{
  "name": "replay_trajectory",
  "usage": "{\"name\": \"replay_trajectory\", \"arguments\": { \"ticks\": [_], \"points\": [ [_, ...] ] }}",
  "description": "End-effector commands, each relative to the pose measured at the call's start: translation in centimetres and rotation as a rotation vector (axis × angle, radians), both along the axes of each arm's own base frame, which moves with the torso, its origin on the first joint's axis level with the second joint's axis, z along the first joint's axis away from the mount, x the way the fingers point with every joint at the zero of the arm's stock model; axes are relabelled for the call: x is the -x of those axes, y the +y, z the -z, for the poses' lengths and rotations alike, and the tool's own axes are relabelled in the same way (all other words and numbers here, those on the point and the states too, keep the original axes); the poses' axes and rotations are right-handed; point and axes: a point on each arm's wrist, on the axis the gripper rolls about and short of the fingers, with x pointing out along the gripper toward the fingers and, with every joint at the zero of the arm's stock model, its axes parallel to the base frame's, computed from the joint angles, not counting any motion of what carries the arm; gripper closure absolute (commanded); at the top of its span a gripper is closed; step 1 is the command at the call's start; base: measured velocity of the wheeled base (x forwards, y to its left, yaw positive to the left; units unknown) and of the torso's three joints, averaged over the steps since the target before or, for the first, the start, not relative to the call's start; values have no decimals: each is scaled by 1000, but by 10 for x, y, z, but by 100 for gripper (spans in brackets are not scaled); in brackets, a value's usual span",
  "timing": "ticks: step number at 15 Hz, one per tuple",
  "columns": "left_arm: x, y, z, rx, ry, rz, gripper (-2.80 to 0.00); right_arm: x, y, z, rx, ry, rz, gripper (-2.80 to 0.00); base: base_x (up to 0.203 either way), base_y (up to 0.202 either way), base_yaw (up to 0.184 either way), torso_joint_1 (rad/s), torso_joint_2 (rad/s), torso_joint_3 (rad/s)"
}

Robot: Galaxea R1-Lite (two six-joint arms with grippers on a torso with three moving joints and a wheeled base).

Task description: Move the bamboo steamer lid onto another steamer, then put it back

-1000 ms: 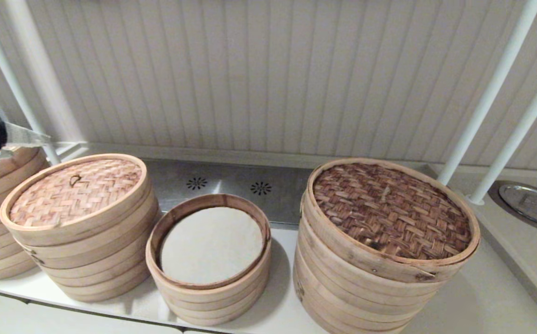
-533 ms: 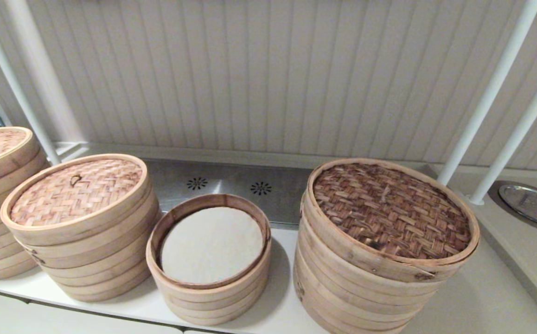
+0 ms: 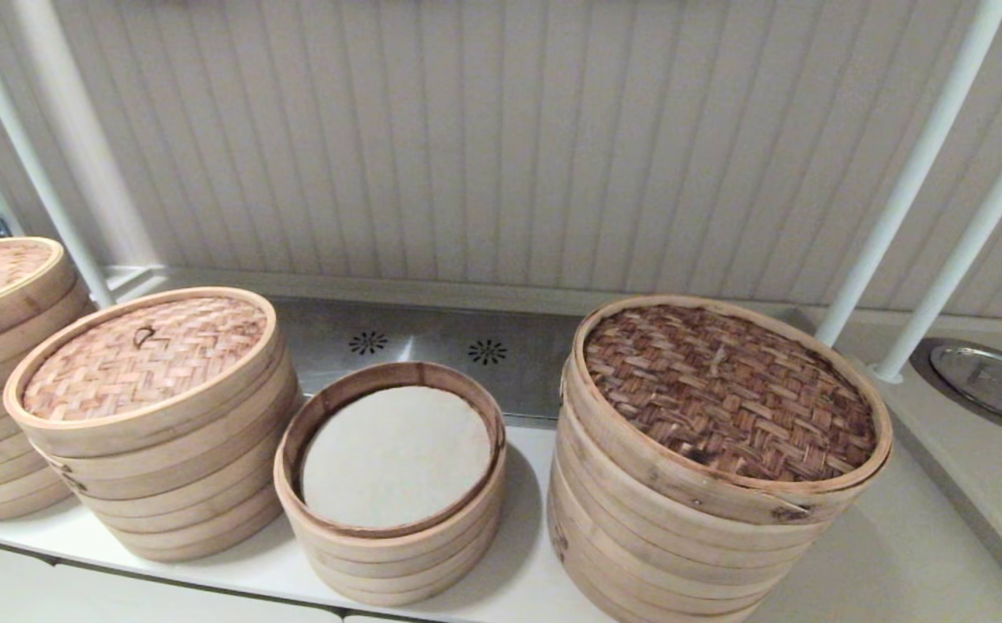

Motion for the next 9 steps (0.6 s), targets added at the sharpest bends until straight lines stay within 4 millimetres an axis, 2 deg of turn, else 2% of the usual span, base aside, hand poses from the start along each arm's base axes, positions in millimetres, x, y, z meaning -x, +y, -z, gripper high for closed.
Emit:
{"name": "replay_trajectory", "arguments": {
  "ticks": [1,4,7,9],
  "points": [
    [20,0,20,-4,-42,68,0,0,0,0,0,2,0,0,0,0,0,0,0,0],
    [21,2,48,-36,-62,15,0,0,0,0,0,0,0,0,0,0,0,0,0,0],
    [-4,7,81,-104,-174,-130,0,0,0,0,1,0,0,0,0,0,0,0,0,0],
    [-12,9,99,-131,-233,-199,0,0,0,0,0,2,0,0,0,0,0,0,0,0]
  ]
}}
